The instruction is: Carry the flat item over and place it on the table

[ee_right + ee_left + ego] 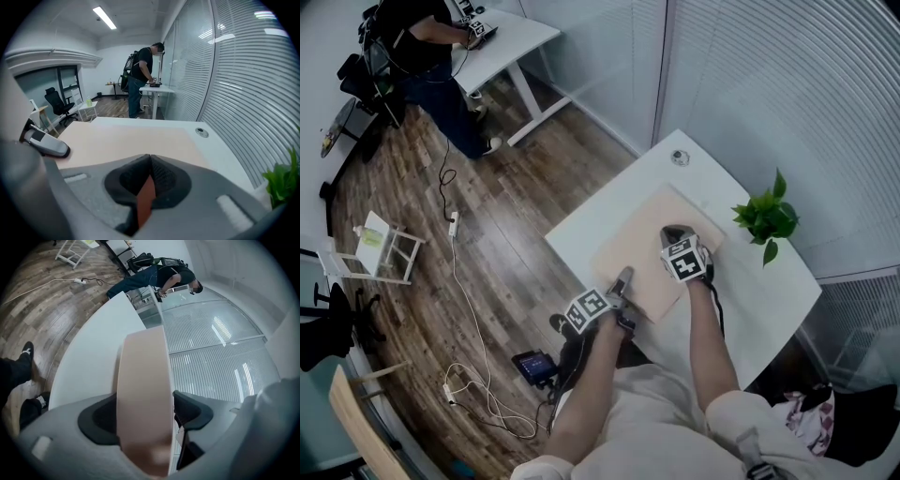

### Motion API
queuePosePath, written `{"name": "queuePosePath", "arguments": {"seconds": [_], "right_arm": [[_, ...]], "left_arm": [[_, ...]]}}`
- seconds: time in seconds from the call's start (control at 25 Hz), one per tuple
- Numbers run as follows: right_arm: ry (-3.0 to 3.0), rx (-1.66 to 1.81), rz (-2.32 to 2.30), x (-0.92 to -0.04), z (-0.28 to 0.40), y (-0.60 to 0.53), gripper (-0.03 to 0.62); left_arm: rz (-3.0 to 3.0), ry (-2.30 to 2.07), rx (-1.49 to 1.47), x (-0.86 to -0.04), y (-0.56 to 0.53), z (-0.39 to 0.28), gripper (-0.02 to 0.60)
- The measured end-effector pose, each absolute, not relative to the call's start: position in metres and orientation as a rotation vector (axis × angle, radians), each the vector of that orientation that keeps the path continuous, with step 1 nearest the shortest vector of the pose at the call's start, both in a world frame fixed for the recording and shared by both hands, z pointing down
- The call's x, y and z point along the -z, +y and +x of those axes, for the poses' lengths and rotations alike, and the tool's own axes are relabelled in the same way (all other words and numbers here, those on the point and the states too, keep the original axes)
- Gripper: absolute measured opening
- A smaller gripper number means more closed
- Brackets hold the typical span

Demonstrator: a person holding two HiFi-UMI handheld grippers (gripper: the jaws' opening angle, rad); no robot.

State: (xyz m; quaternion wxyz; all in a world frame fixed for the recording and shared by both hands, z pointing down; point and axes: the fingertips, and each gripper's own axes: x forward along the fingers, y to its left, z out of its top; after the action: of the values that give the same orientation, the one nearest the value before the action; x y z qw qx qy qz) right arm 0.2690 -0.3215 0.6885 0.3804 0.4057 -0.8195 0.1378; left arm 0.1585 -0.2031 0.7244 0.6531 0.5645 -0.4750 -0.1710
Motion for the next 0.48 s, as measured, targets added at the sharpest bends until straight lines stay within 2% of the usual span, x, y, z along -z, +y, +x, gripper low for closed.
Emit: {"name": "queuePosePath", "arguments": {"seconds": [0.48], "right_arm": [[-2.081, -0.338, 1.060, -0.689, 0.263, -0.325, 0.002]], "left_arm": [[1.263, -1.124, 0.359, -0.724, -0.195, 0.148, 0.339]]}}
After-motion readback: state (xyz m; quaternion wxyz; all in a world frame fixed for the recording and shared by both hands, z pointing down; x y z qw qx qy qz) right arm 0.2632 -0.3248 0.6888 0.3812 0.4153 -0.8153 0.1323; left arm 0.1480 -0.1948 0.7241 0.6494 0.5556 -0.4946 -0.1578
